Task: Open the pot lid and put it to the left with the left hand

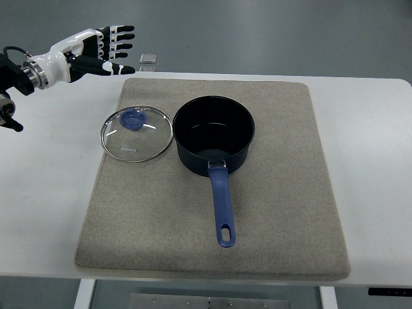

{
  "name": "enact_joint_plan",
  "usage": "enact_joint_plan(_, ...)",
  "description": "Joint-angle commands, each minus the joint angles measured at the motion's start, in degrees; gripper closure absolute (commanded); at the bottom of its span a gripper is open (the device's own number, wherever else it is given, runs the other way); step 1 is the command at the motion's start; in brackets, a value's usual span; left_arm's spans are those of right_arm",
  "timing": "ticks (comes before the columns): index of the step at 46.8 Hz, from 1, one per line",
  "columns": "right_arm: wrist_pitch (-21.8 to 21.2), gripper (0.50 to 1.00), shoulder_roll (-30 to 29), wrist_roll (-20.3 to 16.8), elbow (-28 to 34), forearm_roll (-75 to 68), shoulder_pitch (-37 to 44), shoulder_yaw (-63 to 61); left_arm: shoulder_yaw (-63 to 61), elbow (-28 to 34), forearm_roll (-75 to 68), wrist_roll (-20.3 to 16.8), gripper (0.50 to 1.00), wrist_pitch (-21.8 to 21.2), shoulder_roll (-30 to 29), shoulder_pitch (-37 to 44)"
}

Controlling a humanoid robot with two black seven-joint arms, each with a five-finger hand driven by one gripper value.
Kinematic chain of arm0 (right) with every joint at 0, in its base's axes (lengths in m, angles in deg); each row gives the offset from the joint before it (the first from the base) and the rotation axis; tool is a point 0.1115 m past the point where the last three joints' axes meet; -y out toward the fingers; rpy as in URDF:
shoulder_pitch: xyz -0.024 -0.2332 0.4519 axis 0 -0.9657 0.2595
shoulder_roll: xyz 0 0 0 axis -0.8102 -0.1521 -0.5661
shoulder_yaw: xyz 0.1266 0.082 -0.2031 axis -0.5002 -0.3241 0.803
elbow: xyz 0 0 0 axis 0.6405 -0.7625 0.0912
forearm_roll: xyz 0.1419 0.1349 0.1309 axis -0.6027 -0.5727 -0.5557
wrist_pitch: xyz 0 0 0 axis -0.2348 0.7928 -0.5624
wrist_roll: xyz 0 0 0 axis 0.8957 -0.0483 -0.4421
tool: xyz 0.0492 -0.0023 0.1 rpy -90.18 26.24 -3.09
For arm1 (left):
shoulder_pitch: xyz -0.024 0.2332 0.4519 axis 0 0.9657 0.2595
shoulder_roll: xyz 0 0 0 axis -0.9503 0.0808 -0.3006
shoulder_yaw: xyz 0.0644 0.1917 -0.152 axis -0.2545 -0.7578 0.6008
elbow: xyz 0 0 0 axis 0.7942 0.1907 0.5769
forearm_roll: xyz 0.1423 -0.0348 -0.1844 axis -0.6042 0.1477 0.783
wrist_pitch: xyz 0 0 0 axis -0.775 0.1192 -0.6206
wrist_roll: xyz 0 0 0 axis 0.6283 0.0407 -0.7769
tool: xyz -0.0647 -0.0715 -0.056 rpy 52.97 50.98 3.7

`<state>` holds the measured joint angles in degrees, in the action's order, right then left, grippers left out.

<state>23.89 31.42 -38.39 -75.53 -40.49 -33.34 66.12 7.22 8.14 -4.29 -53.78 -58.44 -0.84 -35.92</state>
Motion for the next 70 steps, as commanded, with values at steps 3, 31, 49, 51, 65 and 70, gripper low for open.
enact_joint_plan(3,0.0,0.585,0.0,0.0,0.0,0.0,0.0,-0.08,0.05,2.09,5.54,0.08,0.51,0.96,1.38,0.1)
enact_joint_plan(31,-0.09,0.585,0.0,0.0,0.0,0.0,0.0,-0.08,2.34,10.88,31.47,10.45,0.51,5.44,8.76,2.47)
enact_joint_plan(49,0.0,0.585,0.0,0.0,0.0,0.0,0.0,0.01,3.83,12.9,33.67,14.5,0.51,5.27,8.76,2.29)
enact_joint_plan(51,0.0,0.585,0.0,0.0,0.0,0.0,0.0,0.01,3.83,12.81,33.67,14.5,0.51,5.36,8.76,2.21)
enact_joint_plan(65,0.0,0.585,0.0,0.0,0.0,0.0,0.0,0.01,3.92,12.9,33.05,14.23,0.51,5.62,8.68,2.73)
enact_joint_plan(70,0.0,0.585,0.0,0.0,0.0,0.0,0.0,0.01,3.92,12.99,32.88,14.23,0.51,5.71,8.59,2.73)
